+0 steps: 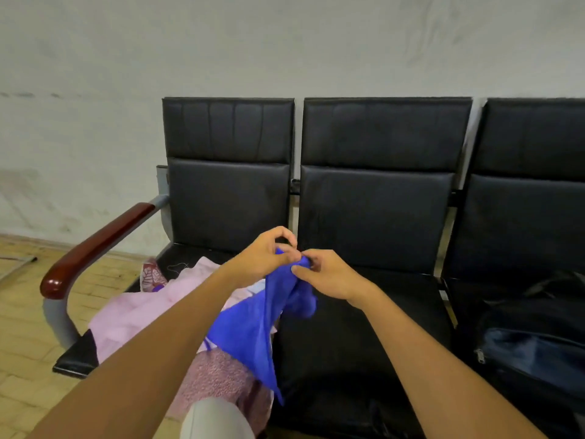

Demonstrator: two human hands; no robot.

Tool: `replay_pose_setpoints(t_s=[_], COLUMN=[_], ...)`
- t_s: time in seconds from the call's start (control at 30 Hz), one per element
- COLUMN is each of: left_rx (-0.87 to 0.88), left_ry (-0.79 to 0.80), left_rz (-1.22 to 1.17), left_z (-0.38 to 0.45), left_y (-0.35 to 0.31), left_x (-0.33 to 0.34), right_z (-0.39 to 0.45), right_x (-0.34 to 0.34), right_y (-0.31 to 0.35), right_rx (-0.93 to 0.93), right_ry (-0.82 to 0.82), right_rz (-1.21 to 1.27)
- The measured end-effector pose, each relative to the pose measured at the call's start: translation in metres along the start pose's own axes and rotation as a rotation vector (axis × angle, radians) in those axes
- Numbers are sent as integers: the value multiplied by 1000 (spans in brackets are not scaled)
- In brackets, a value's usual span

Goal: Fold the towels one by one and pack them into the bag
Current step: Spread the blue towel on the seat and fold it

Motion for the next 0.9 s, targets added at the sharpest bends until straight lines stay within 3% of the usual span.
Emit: replay_pose_setpoints(t_s=[0.17,0.27,0.43,0.63,0.9], left_rx=[-50,-7,103,140,52], left_ry=[132,141,-35,-250,-181], left_rz=[82,295,460,413,393], left_z=[-16,-19,-10,3,8], left_y=[-43,-61,-72,-57,-32], left_x=[12,20,33,22,12], right_z=[-35,-52,-75,-100,-115], right_x=[-29,-43,-70,-122,-143], right_y=[13,18,6,-44,-92], right_rx=[-52,-98,-56,84,179], right_ry=[-58,-108,-120,-249,-229], right_rz=[-82,-153,-274,-328,-376])
Point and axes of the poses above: each hand's wrist, its own z-axis towards the middle knuckle, its own x-axis out of the palm, y = z × x, the point moved 2 cm from there along z, towards the middle knuckle, and after that the axes turned 4 degrees about -z, right-handed, at the moved point
